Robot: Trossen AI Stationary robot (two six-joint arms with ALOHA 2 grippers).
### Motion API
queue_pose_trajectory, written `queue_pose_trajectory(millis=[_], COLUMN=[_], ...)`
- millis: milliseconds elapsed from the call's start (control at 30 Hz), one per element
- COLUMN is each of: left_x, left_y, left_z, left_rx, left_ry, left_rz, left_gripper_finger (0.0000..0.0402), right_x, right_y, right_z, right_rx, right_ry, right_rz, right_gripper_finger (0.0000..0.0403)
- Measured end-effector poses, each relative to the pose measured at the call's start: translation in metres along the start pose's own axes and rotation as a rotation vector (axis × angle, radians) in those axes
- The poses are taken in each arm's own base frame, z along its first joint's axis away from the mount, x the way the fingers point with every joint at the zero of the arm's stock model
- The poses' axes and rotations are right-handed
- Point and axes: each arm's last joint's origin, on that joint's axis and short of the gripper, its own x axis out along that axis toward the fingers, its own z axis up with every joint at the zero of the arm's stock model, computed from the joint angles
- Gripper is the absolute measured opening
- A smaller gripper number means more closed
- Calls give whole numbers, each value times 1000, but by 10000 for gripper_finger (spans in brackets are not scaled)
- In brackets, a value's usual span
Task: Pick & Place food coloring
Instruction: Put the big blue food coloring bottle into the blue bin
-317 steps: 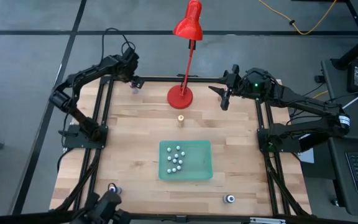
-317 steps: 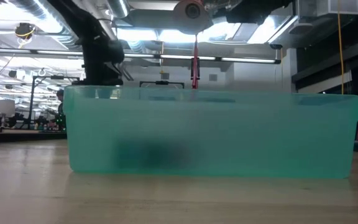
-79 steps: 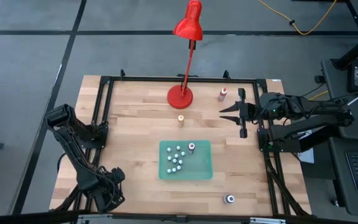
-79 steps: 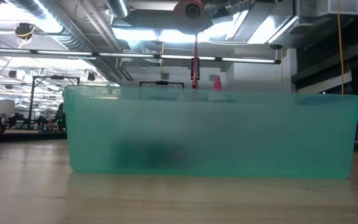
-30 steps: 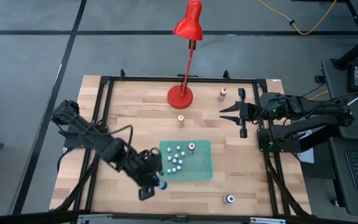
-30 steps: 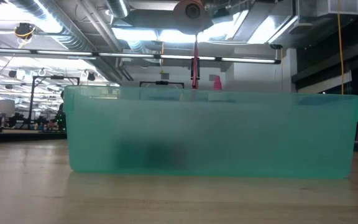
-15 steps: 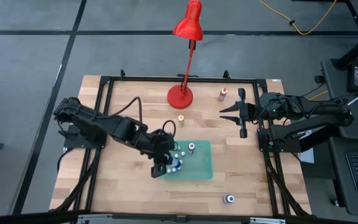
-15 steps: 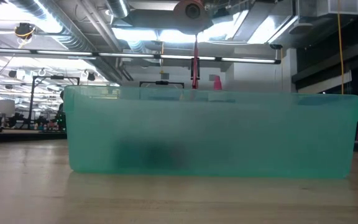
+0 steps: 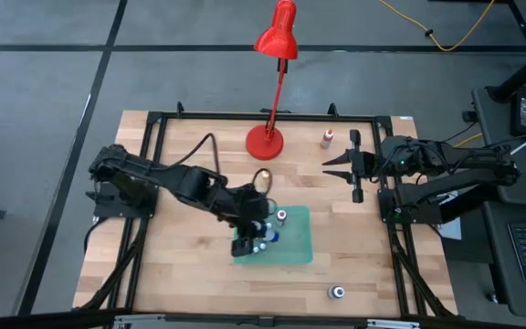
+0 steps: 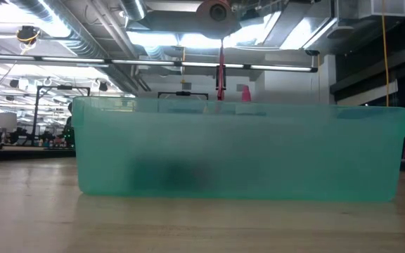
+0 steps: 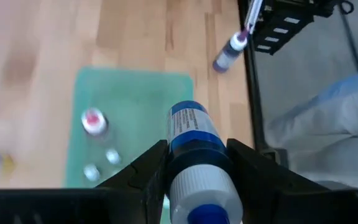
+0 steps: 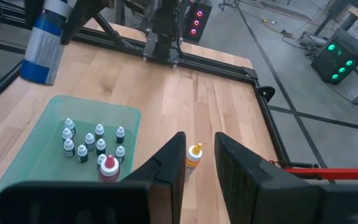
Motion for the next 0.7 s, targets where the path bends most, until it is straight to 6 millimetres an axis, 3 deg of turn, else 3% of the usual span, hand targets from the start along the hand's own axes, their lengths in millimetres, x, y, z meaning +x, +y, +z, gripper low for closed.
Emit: queue_pose_trajectory(millis=[200,333,700], left_x=[21,39,84], left_y=[11,23,28], left_z=[25,34,26], left_rx=[154,180,262], left_ry=[74,108,222], left_rz=[111,93,59], left_gripper_finger=[143,143,143], right_x=[0,0,0], right_y=[0,0,1], right_z=[0,-1,-5], right_rx=[0,-1,27], right_ry=[0,7,49], right_rz=[0,1,9], right_gripper_finger=[87,87,87])
